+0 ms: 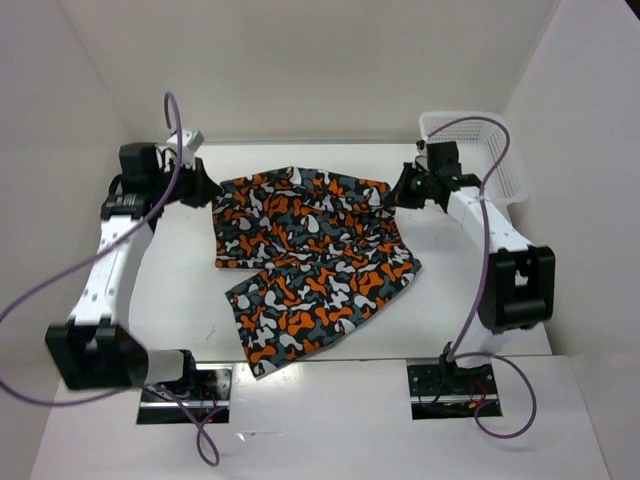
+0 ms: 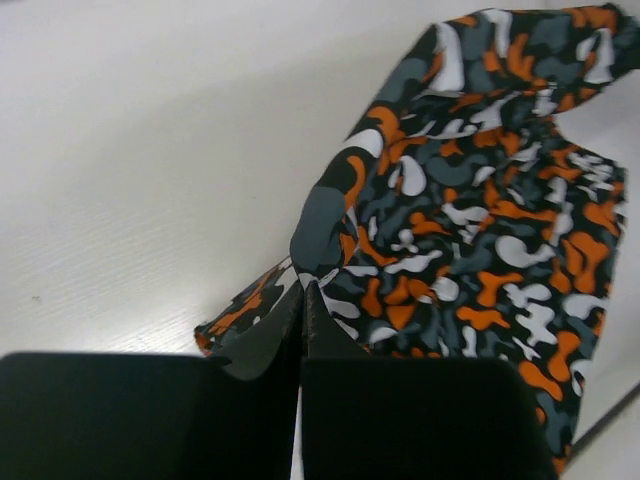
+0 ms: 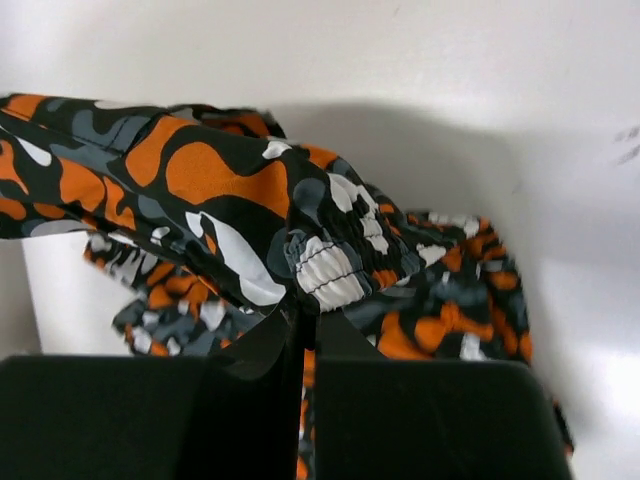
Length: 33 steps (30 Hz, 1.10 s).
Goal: Fold and stack the shorts
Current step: Fold the shorts
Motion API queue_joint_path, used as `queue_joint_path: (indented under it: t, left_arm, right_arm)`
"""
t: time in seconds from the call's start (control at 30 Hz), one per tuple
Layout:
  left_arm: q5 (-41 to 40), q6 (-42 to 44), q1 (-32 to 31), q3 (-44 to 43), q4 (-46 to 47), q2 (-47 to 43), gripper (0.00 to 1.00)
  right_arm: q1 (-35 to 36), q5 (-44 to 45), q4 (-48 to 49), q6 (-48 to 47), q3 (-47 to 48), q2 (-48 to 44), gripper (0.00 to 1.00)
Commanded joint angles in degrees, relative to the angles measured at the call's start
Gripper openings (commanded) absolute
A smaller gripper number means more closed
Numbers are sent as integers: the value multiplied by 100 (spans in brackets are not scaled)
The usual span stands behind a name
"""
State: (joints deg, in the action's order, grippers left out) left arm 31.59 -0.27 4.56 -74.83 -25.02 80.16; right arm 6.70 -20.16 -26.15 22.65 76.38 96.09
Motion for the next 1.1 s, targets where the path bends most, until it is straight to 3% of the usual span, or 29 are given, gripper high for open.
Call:
queue_joint_path:
  t: [0.0,0.3,0.63,0.8,0.9,0.97,1.0,1.03,1.07]
  left_arm:
    - [725,27,-209,686,76,-1096,0]
    - [1190,27,-394,2743,-275,-3708,0]
    - [2016,27,-394,3246,-1653,-5281,0]
    - [2351,27,-447,3535,-2253,-5967,0]
    - [2483,27,-640,3826,-2358,-6765,0]
    - [2483,27,-868,4080,-2359,-7118,0]
    - [2483,27,-965,4160,-2359,-7468,0]
    - [2483,27,-1079,4247,-2254,-7636,10]
    - [2483,27,-1297,4327,-2158,-7821,31]
  right_arm:
    - [-2,-347,172,64,-552,-854,0]
    - [-160,-533,-223,459,-1959,-2498,0]
    - [-704,-523,-654,1381,-2837,-3738,0]
    - [-1565,-1340,-365,2075,-3611,-3914,0]
    - [-1689,-1526,-276,2181,-3674,-3914,0]
    - [-1689,-1526,-329,2182,-3674,-3914,5]
    - [-1689,-1526,-416,2095,-3578,-3914,19]
    - [-1689,-1526,-487,1946,-3508,-3966,29]
    - [-1689,-1447,-583,1884,-3429,-3967,43]
